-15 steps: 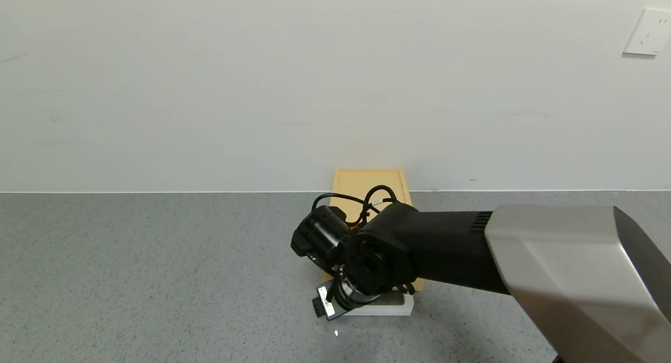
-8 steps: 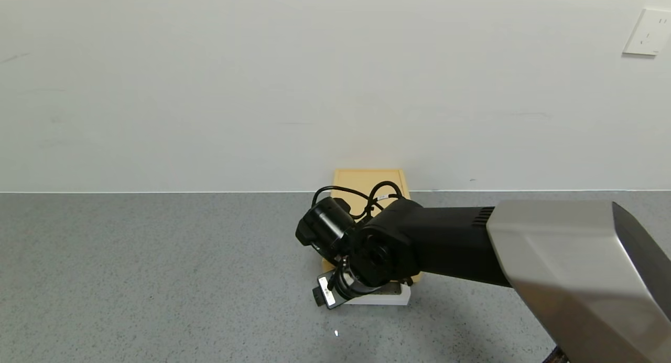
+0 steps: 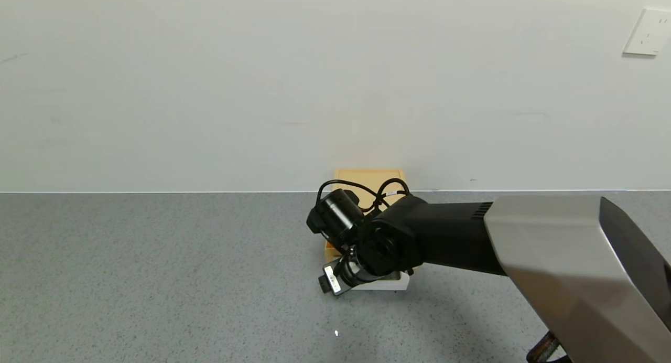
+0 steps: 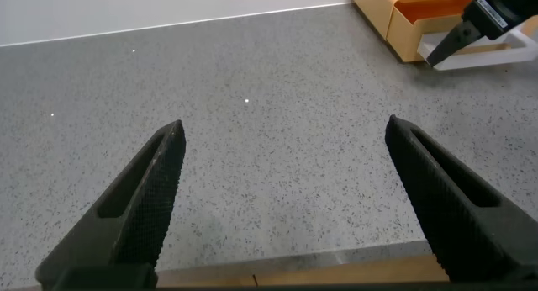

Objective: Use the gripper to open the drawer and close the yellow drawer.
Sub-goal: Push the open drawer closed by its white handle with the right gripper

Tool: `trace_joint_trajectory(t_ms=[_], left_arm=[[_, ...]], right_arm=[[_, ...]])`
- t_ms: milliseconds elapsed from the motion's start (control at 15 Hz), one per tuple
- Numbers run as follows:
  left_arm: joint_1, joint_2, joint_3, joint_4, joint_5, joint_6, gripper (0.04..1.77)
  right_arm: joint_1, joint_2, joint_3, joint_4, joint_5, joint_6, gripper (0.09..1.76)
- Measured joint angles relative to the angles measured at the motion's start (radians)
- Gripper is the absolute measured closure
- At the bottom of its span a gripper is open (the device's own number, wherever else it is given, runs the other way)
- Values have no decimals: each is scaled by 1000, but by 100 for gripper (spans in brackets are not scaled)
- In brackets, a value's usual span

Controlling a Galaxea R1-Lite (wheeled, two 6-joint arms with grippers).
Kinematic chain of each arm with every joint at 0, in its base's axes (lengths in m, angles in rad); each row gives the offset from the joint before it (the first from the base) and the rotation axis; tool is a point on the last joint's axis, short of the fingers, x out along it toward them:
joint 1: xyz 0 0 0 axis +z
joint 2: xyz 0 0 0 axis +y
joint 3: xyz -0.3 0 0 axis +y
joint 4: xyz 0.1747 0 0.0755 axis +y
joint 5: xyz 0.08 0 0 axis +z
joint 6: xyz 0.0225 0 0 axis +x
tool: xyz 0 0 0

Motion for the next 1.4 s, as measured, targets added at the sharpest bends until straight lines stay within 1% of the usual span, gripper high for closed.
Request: trace_joint_trajectory(t_ms=[467, 933, 1133, 1400], left_arm=[[0, 0, 0, 0, 0, 0, 9], [0, 0, 0, 0, 0, 0, 9], [0, 0, 0, 0, 0, 0, 9], [0, 0, 0, 0, 0, 0, 9]], right_arm=[[-47, 9, 0, -114, 2, -84, 14], [-87, 26, 0, -207, 7, -130, 14], [-99, 32, 0, -247, 8, -133, 14], [-104, 36, 0, -253, 9, -134, 14]])
